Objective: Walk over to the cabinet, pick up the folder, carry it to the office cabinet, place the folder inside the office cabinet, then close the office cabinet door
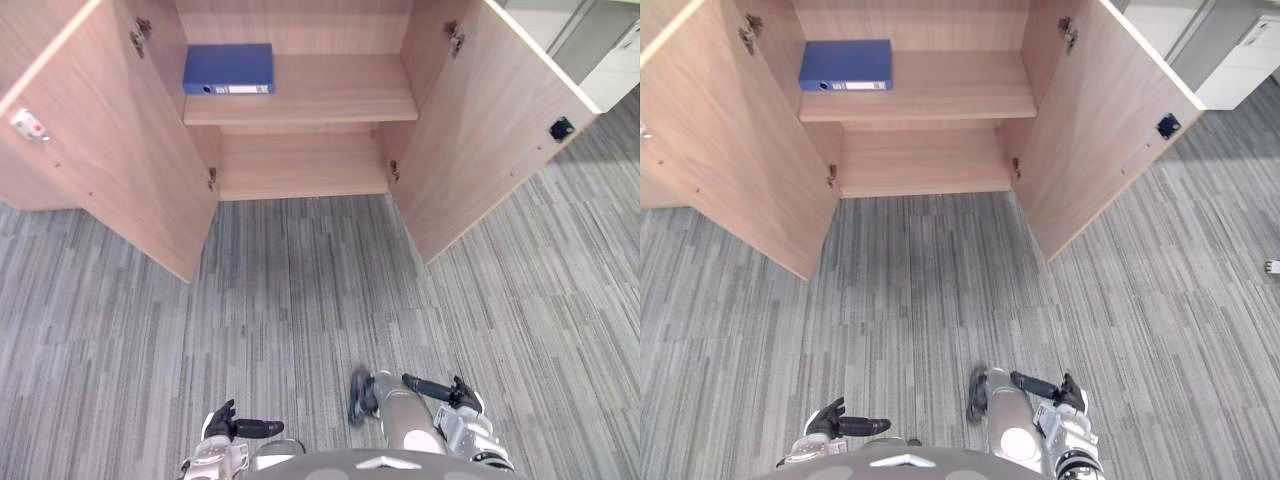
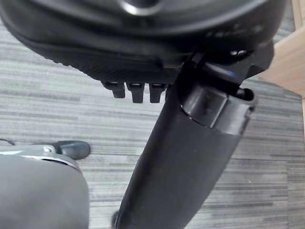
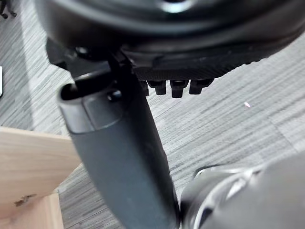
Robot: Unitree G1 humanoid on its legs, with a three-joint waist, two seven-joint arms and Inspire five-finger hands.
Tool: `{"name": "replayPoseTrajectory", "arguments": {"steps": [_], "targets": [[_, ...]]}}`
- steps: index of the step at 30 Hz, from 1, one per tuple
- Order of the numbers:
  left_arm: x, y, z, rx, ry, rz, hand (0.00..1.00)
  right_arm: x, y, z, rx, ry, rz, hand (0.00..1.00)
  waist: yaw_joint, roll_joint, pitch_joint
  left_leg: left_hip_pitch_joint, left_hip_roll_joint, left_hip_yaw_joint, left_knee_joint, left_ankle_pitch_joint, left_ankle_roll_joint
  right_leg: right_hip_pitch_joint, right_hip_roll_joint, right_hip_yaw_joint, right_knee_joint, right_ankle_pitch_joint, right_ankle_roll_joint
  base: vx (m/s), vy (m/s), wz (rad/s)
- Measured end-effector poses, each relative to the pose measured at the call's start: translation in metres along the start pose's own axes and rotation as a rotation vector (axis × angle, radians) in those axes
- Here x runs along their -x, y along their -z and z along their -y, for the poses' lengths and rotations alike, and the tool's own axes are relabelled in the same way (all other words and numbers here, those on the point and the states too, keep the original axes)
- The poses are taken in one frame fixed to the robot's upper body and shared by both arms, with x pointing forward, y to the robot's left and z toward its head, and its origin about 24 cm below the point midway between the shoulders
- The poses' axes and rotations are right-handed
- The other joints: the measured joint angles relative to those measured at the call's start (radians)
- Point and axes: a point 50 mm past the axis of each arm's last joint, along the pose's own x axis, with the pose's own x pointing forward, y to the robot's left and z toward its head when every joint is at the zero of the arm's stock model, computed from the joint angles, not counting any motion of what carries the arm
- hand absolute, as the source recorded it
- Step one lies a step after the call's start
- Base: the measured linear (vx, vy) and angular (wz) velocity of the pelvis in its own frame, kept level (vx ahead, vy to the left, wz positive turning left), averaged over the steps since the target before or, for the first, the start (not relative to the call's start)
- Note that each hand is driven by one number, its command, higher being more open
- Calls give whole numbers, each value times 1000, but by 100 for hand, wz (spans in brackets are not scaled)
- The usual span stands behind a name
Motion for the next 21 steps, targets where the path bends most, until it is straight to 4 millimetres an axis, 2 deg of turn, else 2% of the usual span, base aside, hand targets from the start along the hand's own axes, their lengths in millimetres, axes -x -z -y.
{"name": "replayPoseTrajectory", "arguments": {"steps": [1, 2, 3, 4, 5, 6, 7, 8, 9, 11, 13, 15, 16, 17, 18, 19, 20, 21], "targets": [[0, 0, 5, 17, 6, -2, 100, -1, -2, 5, -18, 15, -1, 100, -4, 26, 4, 33, 30, -11, 6, -11, -36, 19, 12, -12, 33, 69, -47, 659, -308, 56], [0, -3, 16, 45, 29, 8, 100, -2, -4, 7, -24, 27, 6, 100, 0, 33, 3, 20, 35, -16, 38, 35, -103, 18, -7, -19, 86, 13, -60, 666, -313, 53], [0, -5, 18, 56, 31, 16, 100, -1, -2, 8, -24, 32, 1, 100, 0, 30, 4, 15, 27, -16, 63, 65, -117, 29, -20, -25, 106, -14, -62, 640, -290, 62], [1, -7, 25, 83, 45, 25, 100, -1, 1, 11, -48, 44, -15, 100, -3, 32, 3, -13, 29, -15, 173, 112, -125, 91, -37, -46, 97, -50, -66, 523, -252, 62], [2, -8, 31, 122, 55, 29, 100, 0, 4, 12, -47, 45, -16, 100, -6, 33, 2, -75, 51, -9, 370, 159, -120, 165, -41, -63, 62, -72, -67, 508, -246, 66], [2, -10, 31, 133, 55, 37, 100, 1, 5, 12, -38, 42, -12, 100, -7, 30, 4, -122, 78, -4, 488, 157, -122, 204, -36, -70, 36, -84, -64, 465, -237, 46], [2, -14, 32, 167, 48, 58, 100, 2, 5, 9, -20, 29, 0, 100, 0, 36, 2, -211, 135, 37, 696, 134, -122, 264, -14, -76, -7, -99, -70, 419, -212, 17], [2, -21, 31, 196, 39, 81, 100, 3, 4, 2, -7, 5, 5, 100, 13, 36, 1, -295, 180, 77, 828, 93, -114, 315, 5, -74, -39, -111, -77, 400, -188, 1], [1, -23, 31, 195, 40, 87, 100, 3, 5, -2, -12, -4, 5, 100, 19, 32, 3, -328, 195, 95, 860, 75, -109, 338, 10, -73, -52, -115, -78, 350, -130, -14], [1, -29, 28, 194, 35, 113, 100, 5, 5, -10, -43, -22, 6, 100, 33, 11, 4, -428, 211, 170, 842, 12, -90, 418, 10, -56, -106, -121, -76, 314, -69, -22], [1, -31, 28, 194, 33, 122, 100, 5, 5, -12, -53, -25, 1, 100, 41, 9, 5, -466, 204, 215, 724, -6, -90, 470, 6, -31, -130, -121, -75, 312, 46, -43], [1, -33, 27, 194, 33, 131, 100, 6, 7, -14, -58, -17, -5, 100, 49, 2, 1, -500, 176, 227, 581, -3, -90, 509, -7, -1, -159, -129, -61, 271, 122, -58], [1, -34, 27, 193, 32, 135, 100, 7, 10, -16, -62, -16, -13, 100, 57, -7, -7, -520, 146, 219, 466, 25, -84, 522, -25, 26, -169, -148, -29, 300, 213, -68], [1, -33, 27, 196, 31, 132, 100, 7, 12, -16, -62, -13, -17, 100, 58, -5, -12, -527, 122, 188, 384, 106, -54, 540, -33, 49, -180, -165, -3, 370, 267, -73], [1, -32, 26, 198, 26, 127, 100, 8, 13, -16, -62, -13, -20, 100, 63, -9, -22, -521, 111, 173, 384, 147, -35, 543, -39, 66, -179, -175, 12, 424, 290, -65], [1, -29, 20, 190, 12, 121, 100, 10, 20, -17, -65, -14, -43, 100, 66, -34, -58, -512, 88, 200, 390, 122, -24, 541, -70, 96, -178, -184, 24, 419, 254, -65], [1, -28, 16, 186, 3, 120, 100, 12, 26, -19, -70, -18, -60, 100, 68, -54, -74, -497, 87, 237, 412, 84, -17, 540, -89, 113, -166, -184, 25, 431, 255, -63], [1, -27, 15, 185, -1, 116, 100, 12, 28, -21, -73, -22, -64, 100, 77, -60, -78, -486, 88, 255, 424, 68, -12, 538, -97, 122, -150, -184, 26, 434, 267, -67]]}}
